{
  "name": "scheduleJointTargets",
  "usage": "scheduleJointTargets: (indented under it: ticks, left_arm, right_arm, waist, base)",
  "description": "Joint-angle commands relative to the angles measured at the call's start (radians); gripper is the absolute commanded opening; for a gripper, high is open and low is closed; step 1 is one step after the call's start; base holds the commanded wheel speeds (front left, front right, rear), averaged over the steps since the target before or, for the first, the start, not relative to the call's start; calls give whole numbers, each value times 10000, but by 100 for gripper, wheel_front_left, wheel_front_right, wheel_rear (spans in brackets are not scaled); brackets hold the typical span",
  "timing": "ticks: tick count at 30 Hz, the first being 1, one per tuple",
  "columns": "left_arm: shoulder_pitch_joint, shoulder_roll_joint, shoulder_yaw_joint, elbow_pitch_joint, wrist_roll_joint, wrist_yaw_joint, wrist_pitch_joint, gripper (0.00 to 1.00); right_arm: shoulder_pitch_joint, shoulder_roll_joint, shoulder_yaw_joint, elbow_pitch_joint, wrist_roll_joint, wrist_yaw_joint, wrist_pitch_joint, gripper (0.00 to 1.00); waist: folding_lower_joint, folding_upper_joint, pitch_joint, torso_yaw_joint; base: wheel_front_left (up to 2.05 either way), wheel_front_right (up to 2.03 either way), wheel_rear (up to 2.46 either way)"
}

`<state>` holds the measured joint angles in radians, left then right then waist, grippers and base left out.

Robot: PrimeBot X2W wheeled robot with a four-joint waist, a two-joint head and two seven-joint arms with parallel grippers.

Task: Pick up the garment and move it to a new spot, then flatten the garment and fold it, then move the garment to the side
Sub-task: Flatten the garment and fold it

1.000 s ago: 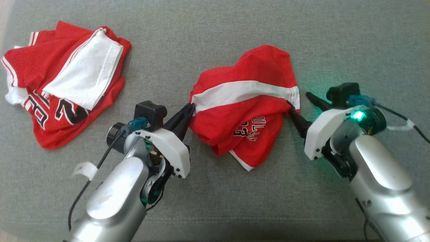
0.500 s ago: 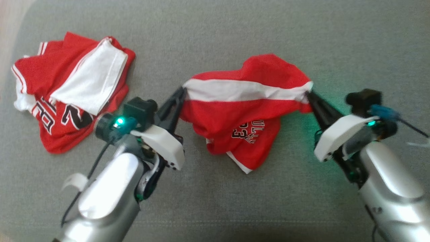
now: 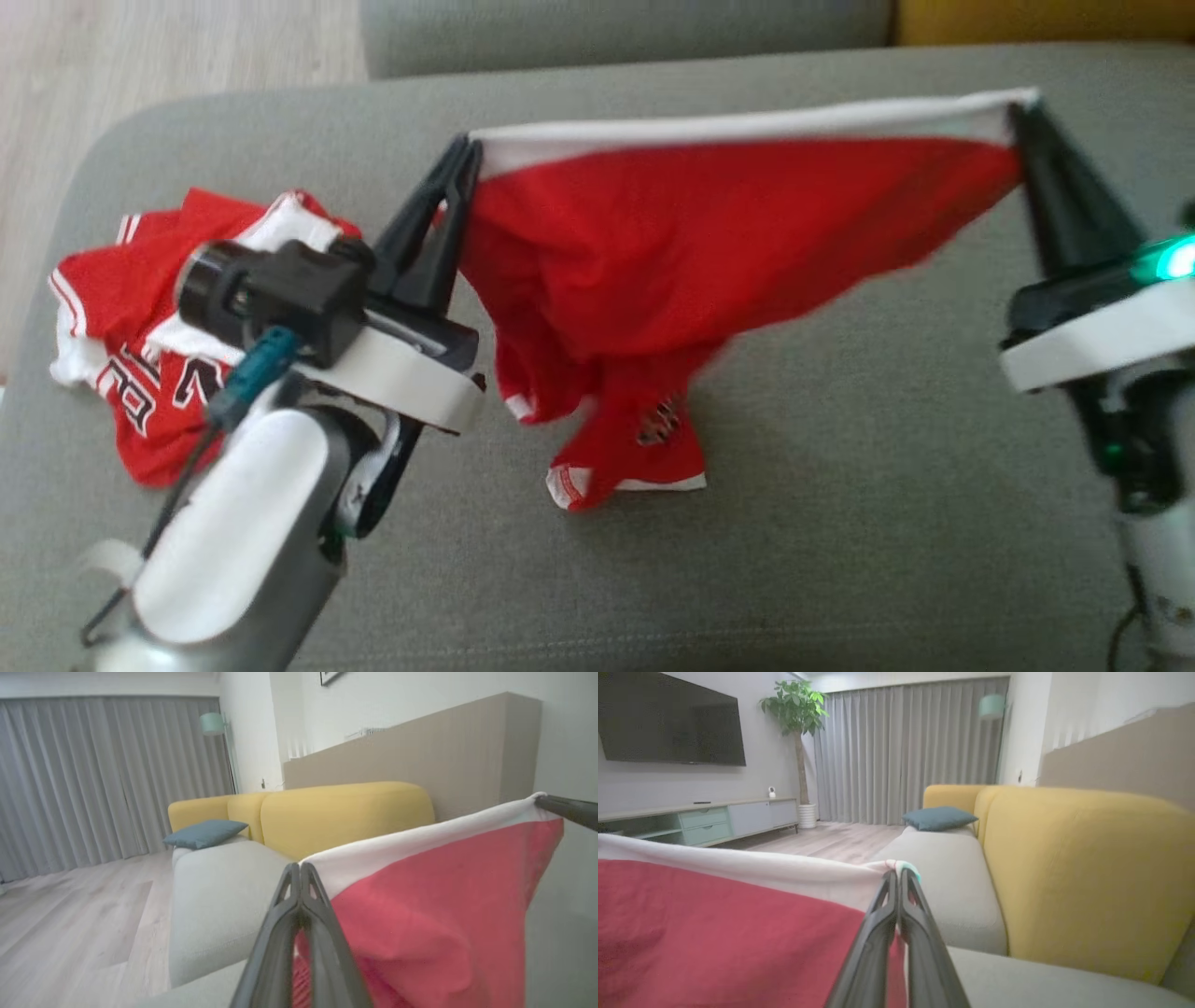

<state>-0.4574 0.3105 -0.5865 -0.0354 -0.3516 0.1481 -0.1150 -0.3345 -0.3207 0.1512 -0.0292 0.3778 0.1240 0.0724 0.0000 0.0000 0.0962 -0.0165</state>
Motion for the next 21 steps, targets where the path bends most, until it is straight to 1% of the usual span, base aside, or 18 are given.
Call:
scheduleJointTargets:
  ticks: [1,4,7,9,12,14,16,18,21]
  left_arm:
    - [-717,377,585,-673,132,96,76,0]
    - [-933,583,687,-1384,283,197,342,0]
    - [-1093,748,765,-1933,353,259,648,0]
    - [-1194,809,806,-2132,351,275,811,0]
    - [-1388,788,803,-2202,292,234,954,0]
    - [-1622,686,774,-2068,183,125,983,0]
    - [-1987,510,739,-1690,29,-50,961,0]
    - [-2526,260,755,-1063,-172,-276,853,0]
    - [-3585,-163,839,302,-427,-673,508,0]
  right_arm:
    - [-32,-33,-204,-932,-218,67,232,0]
    - [140,85,-784,-2233,-498,67,724,0]
    - [242,181,-1230,-3245,-706,67,1205,0]
    - [249,233,-1464,-3680,-764,67,1460,0]
    - [127,270,-1654,-3995,-697,67,1725,0]
    - [-105,286,-1757,-3926,-591,67,1810,0]
    - [-521,262,-1739,-3589,-411,67,1826,0]
    - [-1171,198,-1658,-3027,-180,67,1770,0]
    - [-2539,106,-1428,-1786,139,67,1487,0]
  waist:
    - [0,0,-276,-153]
    - [0,0,-468,-248]
    - [0,0,-553,-331]
    - [0,0,-554,-376]
    - [0,0,-457,-438]
    - [0,0,-281,-476]
    - [0,0,-80,-495]
    - [0,0,181,-509]
    - [0,0,567,-561]
  base:
    - [0,0,0]
    - [0,0,0]
    - [0,0,0]
    - [0,0,0]
    - [0,0,0]
    - [0,0,0]
    - [0,0,0]
    - [0,0,0]
    - [0,0,0]
